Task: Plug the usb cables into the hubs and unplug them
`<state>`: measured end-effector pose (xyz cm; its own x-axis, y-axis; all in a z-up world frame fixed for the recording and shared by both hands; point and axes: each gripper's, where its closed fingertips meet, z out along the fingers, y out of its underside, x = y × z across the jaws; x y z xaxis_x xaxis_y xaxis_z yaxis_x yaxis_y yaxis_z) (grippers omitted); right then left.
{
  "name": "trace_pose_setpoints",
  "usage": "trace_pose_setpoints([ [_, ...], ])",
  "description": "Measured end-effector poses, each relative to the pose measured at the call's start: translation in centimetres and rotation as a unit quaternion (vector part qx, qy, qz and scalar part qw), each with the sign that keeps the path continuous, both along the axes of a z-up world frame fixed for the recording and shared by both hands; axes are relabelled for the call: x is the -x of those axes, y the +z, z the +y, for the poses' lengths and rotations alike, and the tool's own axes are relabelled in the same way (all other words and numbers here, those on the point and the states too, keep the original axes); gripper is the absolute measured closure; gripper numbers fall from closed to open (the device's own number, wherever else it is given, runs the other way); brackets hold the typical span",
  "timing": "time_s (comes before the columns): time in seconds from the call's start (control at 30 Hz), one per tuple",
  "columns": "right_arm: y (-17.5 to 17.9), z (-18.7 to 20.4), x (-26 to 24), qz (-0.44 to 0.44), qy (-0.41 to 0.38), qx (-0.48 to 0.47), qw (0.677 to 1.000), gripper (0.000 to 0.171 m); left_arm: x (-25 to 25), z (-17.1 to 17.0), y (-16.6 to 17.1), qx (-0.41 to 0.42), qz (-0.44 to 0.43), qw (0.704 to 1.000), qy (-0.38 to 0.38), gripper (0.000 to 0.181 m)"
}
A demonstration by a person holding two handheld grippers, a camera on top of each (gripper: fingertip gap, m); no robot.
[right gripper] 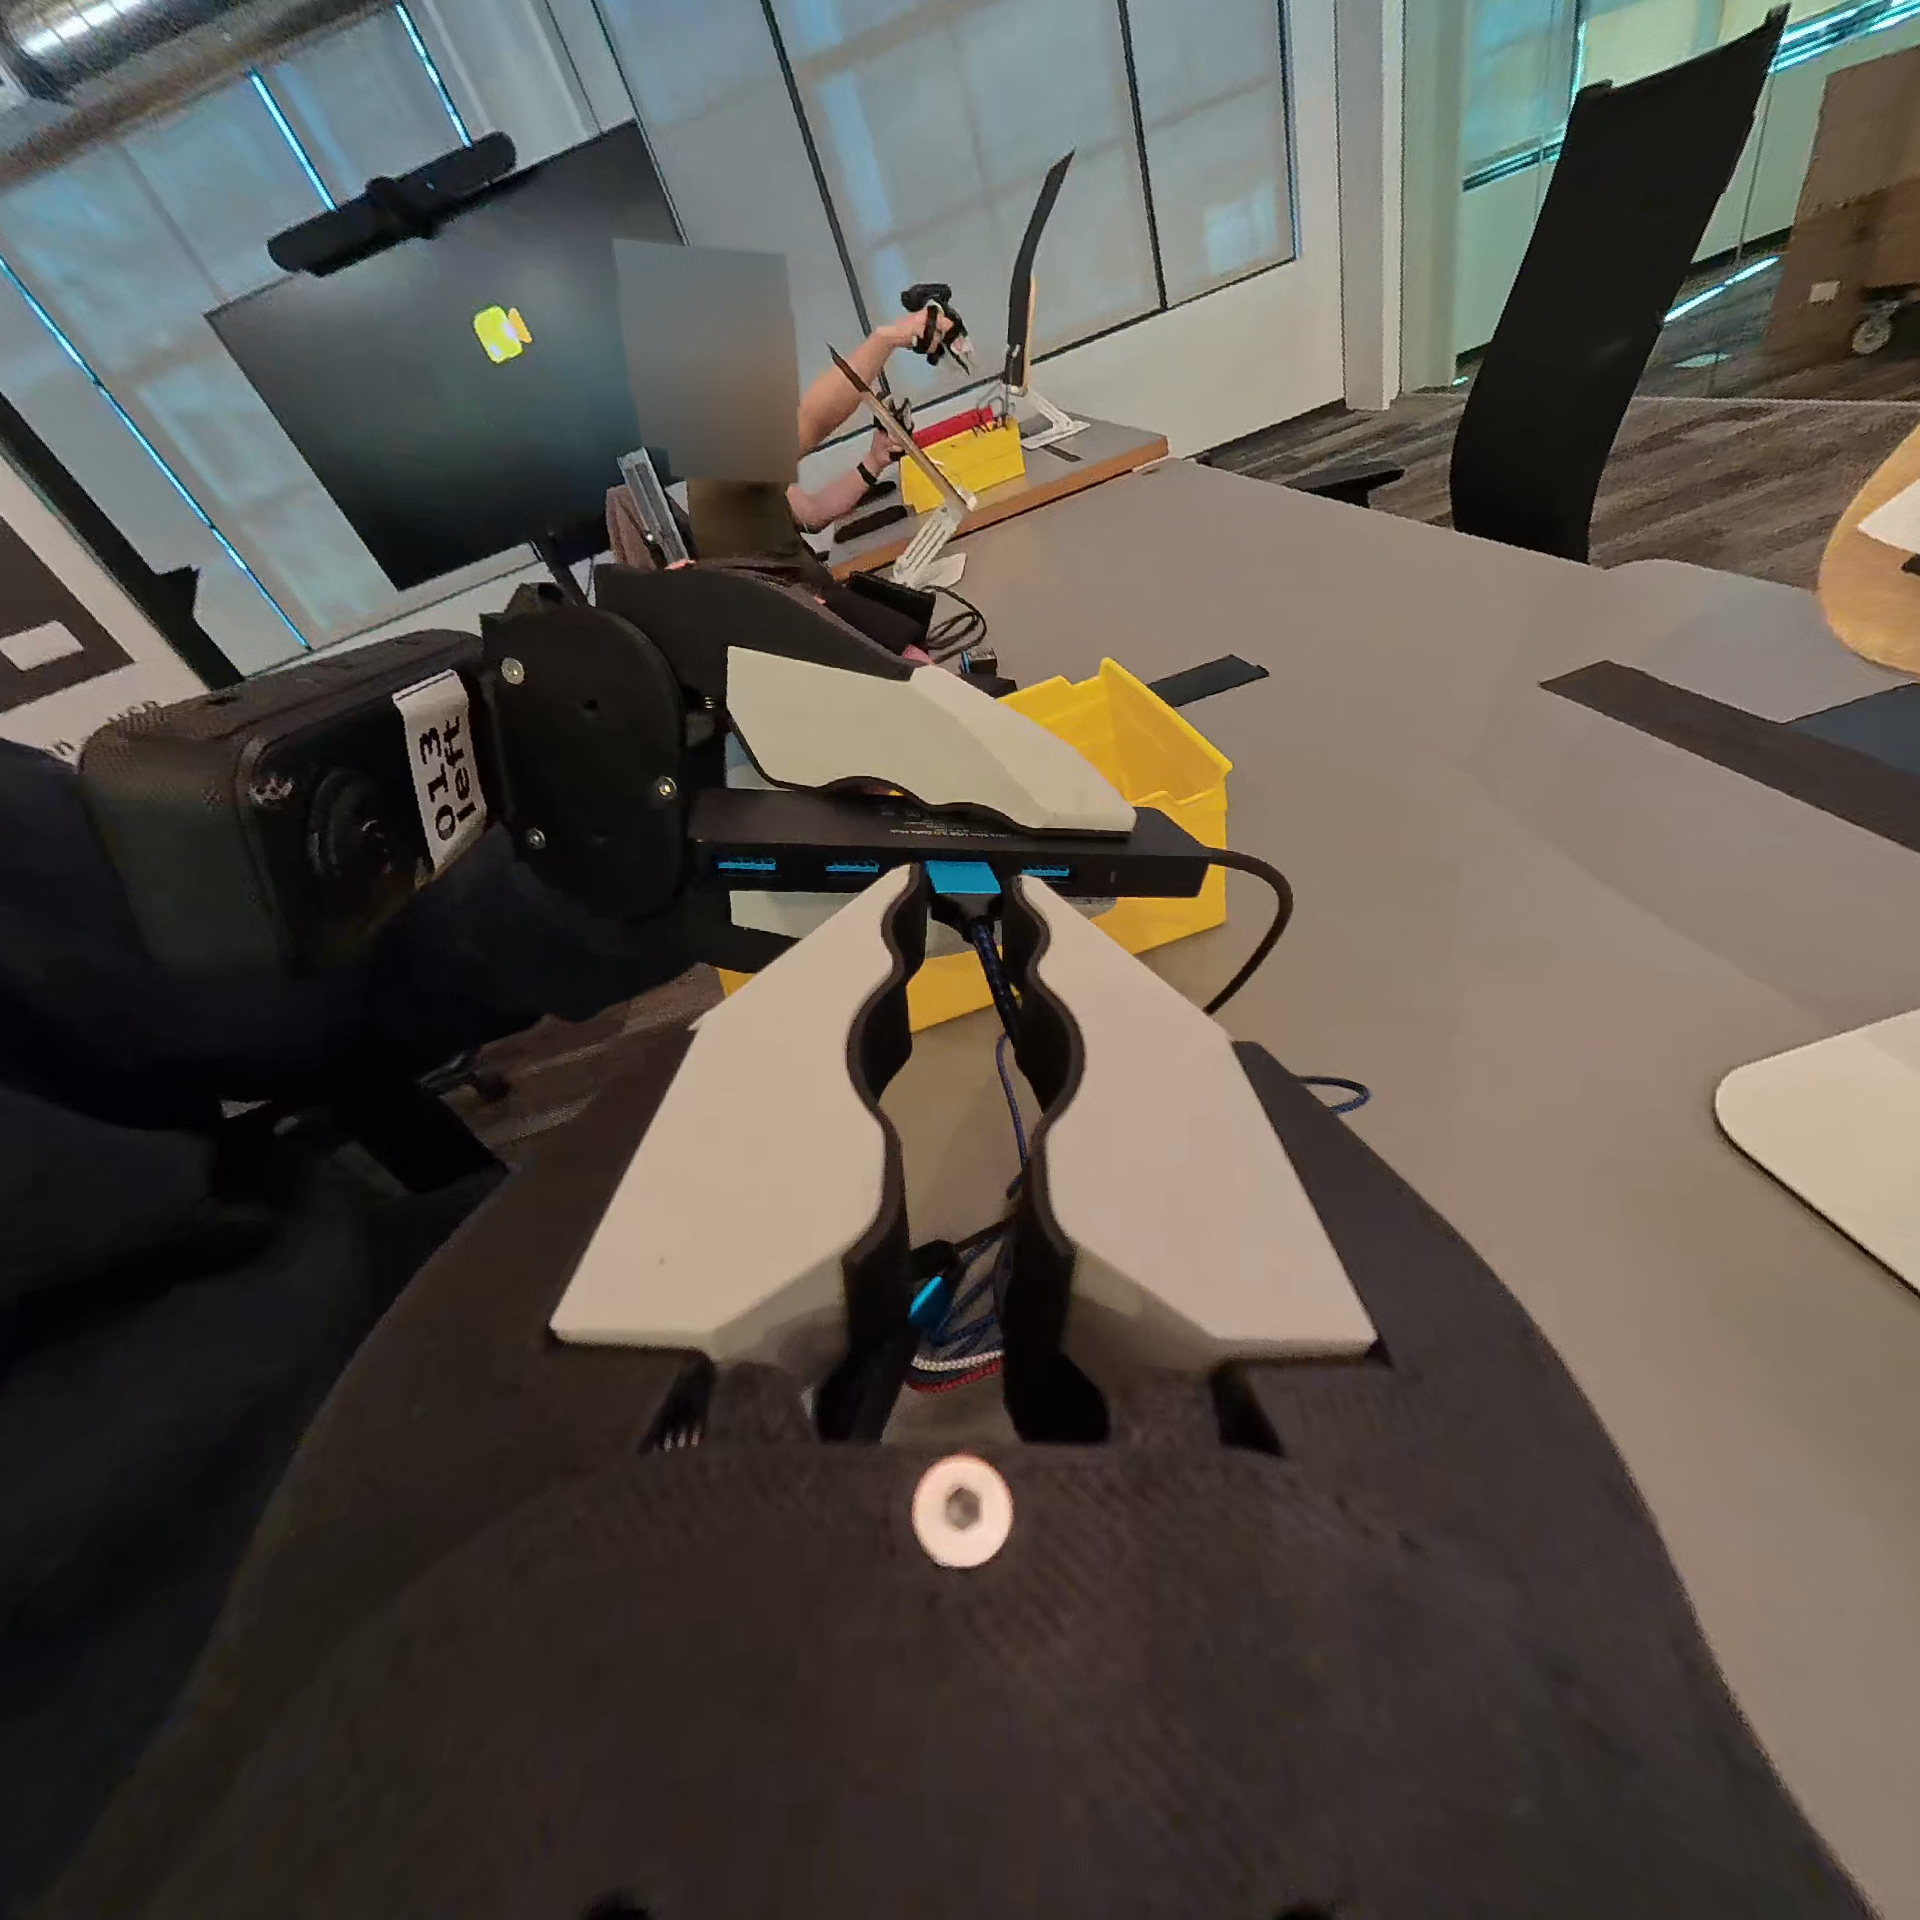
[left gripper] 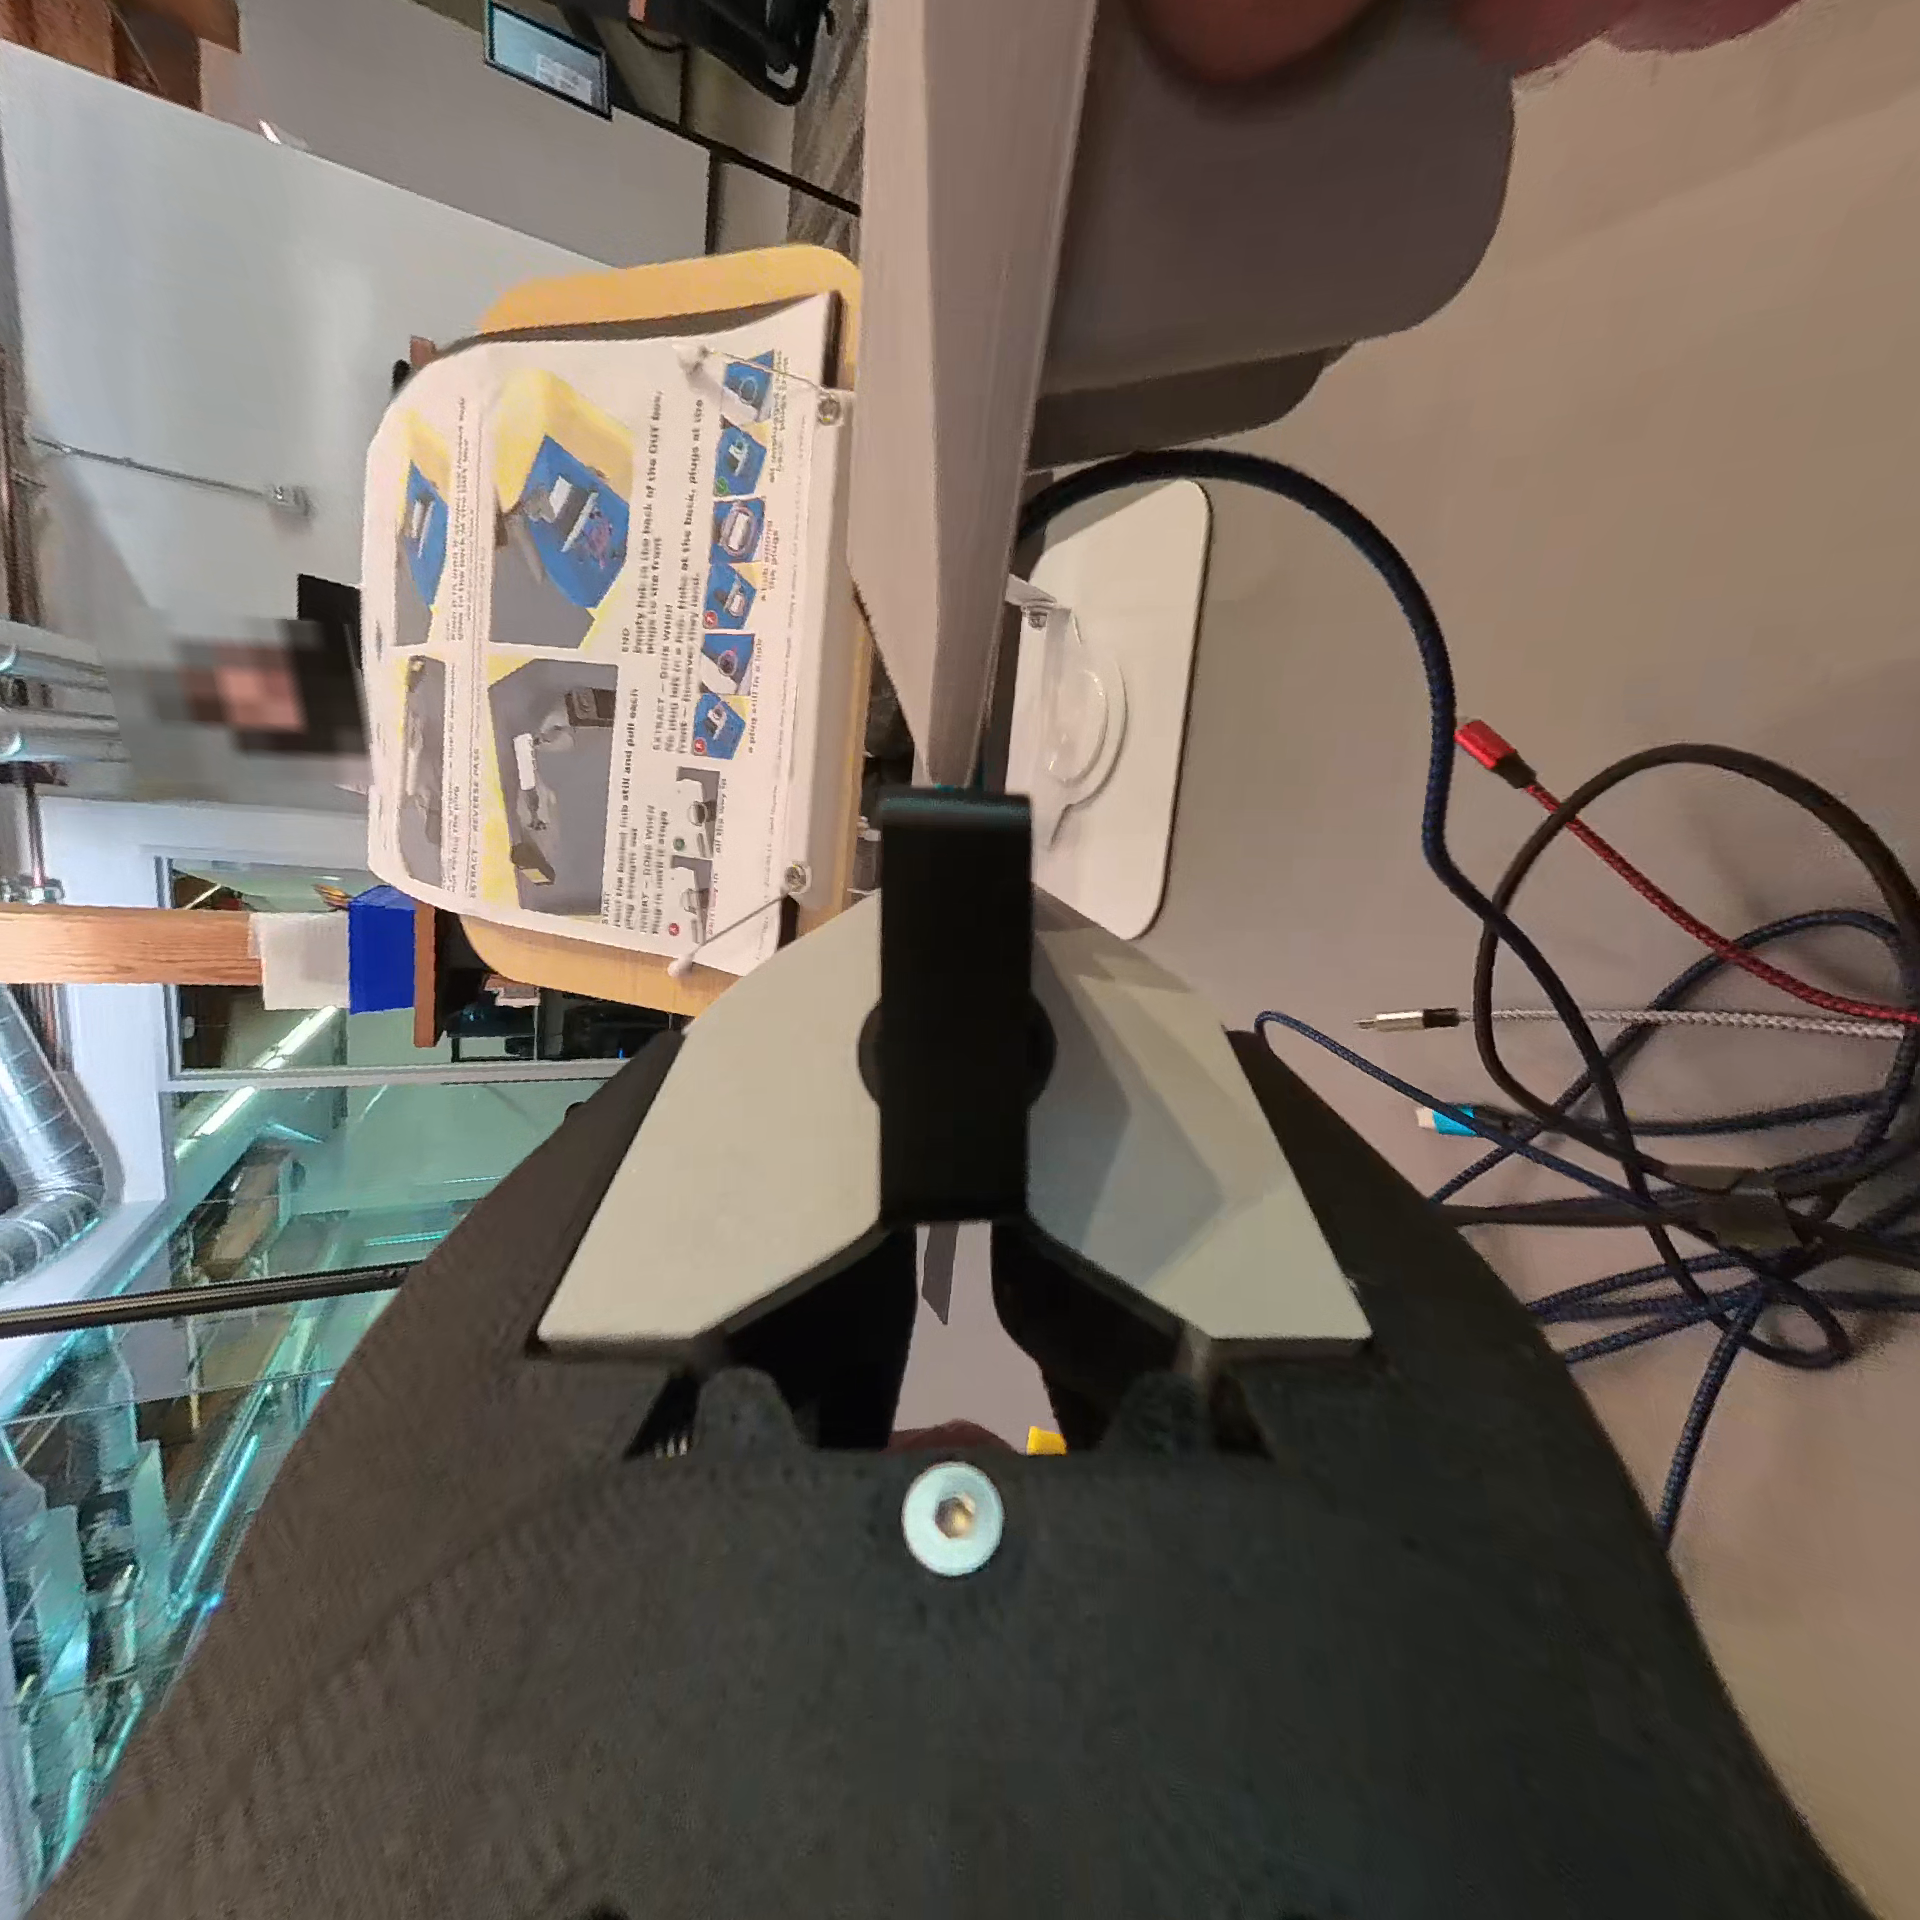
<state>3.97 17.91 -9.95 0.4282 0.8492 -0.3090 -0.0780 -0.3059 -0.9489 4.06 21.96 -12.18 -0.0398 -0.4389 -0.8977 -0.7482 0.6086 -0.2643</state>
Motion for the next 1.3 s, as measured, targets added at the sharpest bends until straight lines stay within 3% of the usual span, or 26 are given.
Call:
trace_pose_setpoints([
  [0.03,0.3,0.0,-0.1,0.013,0.003,0.0,1.0,0.159,-0.1,0.0,0.4,-0.004,-0.014,1.0,-0.001,0.169],
  [0.23,1.7,0.0,-0.6,0.13,0.011,-0.003,0.991,0.151,-0.6,-0.2,1.0,0.058,-0.092,0.994,-0.007,0.169],
  [0.37,1.1,0.3,0.0,0.145,0.004,-0.008,0.989,0.14,-0.9,-0.4,1.0,0.074,-0.12,0.99,-0.004,0.169],
  [0.43,1.6,0.1,-0.1,0.165,0.011,-0.016,0.986,0.149,-1.1,-0.5,0.8,0.073,-0.118,0.99,-0.005,0.169],
  [0.63,1.0,0.0,0.0,0.134,0.011,-0.012,0.991,0.16,-1.2,-0.2,0.6,0.067,-0.118,0.991,0.0,0.169],
  [1.1,1.5,-0.2,-0.4,0.193,0.027,-0.017,0.981,0.159,-1.5,-0.4,0.8,0.04,-0.114,0.993,-0.004,0.169],
  [1.3,1.2,0.0,-0.2,0.176,0.015,-0.027,0.984,0.16,-1.3,-0.3,0.5,0.039,-0.112,0.993,-0.003,0.169],
])
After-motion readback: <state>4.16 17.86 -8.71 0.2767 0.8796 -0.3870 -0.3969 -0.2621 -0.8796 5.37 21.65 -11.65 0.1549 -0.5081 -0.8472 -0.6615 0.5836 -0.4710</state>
